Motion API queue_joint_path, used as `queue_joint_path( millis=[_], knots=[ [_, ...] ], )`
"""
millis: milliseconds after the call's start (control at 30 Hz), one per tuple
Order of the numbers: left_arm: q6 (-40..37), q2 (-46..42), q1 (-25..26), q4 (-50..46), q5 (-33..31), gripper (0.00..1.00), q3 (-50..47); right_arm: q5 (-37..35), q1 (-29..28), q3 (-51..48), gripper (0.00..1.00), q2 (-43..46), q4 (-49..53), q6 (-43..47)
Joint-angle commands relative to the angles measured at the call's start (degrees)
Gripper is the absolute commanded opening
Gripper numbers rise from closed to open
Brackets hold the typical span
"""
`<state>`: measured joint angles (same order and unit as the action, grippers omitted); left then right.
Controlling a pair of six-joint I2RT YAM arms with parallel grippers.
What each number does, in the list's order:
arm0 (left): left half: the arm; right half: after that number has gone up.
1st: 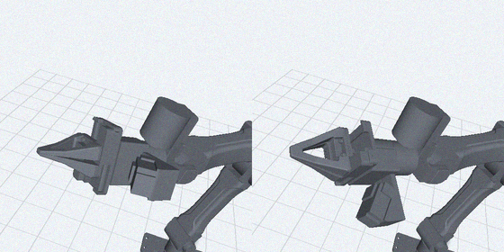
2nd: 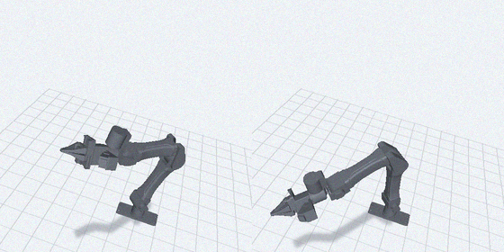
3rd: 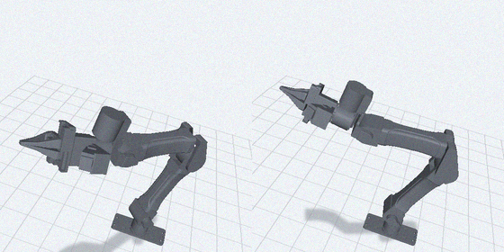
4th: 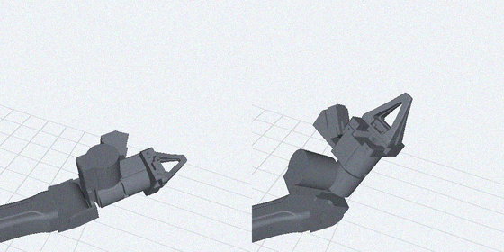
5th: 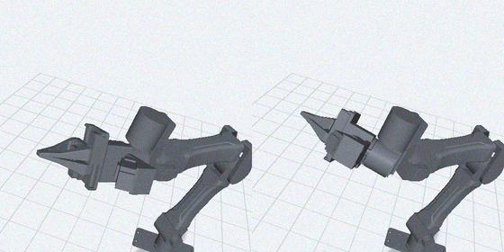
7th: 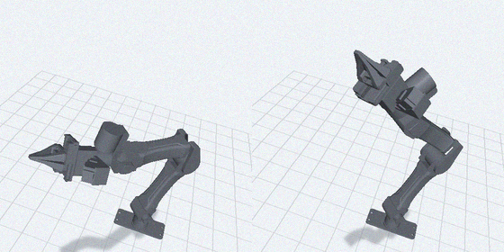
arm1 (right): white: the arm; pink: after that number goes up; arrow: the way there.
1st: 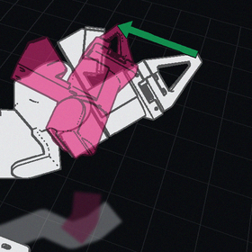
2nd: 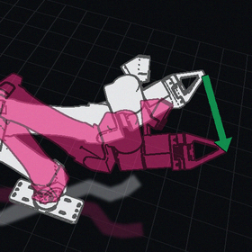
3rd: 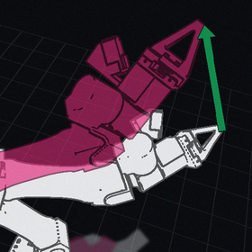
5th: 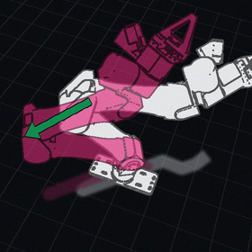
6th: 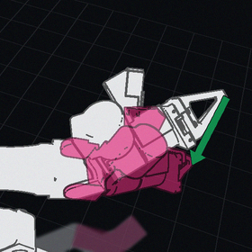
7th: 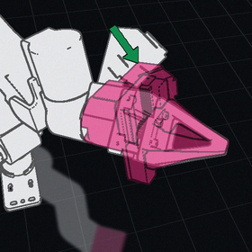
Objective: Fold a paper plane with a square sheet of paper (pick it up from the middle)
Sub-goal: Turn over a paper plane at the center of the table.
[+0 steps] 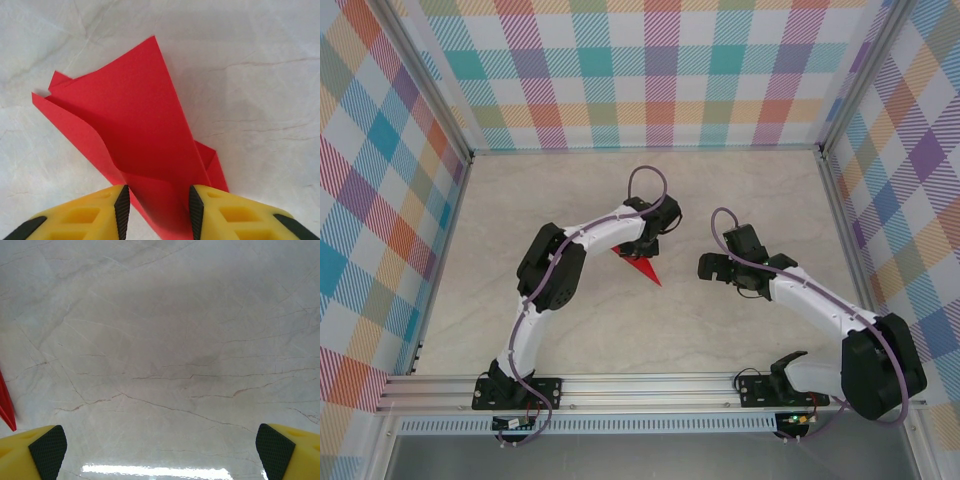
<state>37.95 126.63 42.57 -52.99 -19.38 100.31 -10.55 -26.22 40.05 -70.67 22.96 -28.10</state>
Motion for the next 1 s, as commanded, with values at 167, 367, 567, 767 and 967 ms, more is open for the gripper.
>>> queue_joint_path(
  millis=[167, 367, 567, 767, 967],
  knots=[
    [3.4, -8.2, 0.4, 2.5, 1.5, 0.37, -6.6, -0.8, 0.4, 0.0, 1.00, -1.2, 1.1, -0.8],
    [4.5, -11.0, 0.4, 3.8, 1.5, 0.39, -10.9, -0.8, 0.4, 0.1, 1.00, -1.7, 1.0, -1.0],
    [5.0, -12.3, 0.4, 5.1, 2.0, 0.39, -13.6, -0.6, 0.3, 0.2, 1.00, -2.3, 0.9, -1.1],
    [5.9, -12.6, 0.3, 7.8, 1.7, 0.31, -15.3, -0.3, 0.4, 0.4, 1.00, -3.0, 0.9, -1.1],
    [6.9, -13.1, -0.2, 10.1, -0.2, 0.15, -16.4, -0.3, 0.4, 0.5, 1.00, -3.2, 1.0, -1.1]
  ],
)
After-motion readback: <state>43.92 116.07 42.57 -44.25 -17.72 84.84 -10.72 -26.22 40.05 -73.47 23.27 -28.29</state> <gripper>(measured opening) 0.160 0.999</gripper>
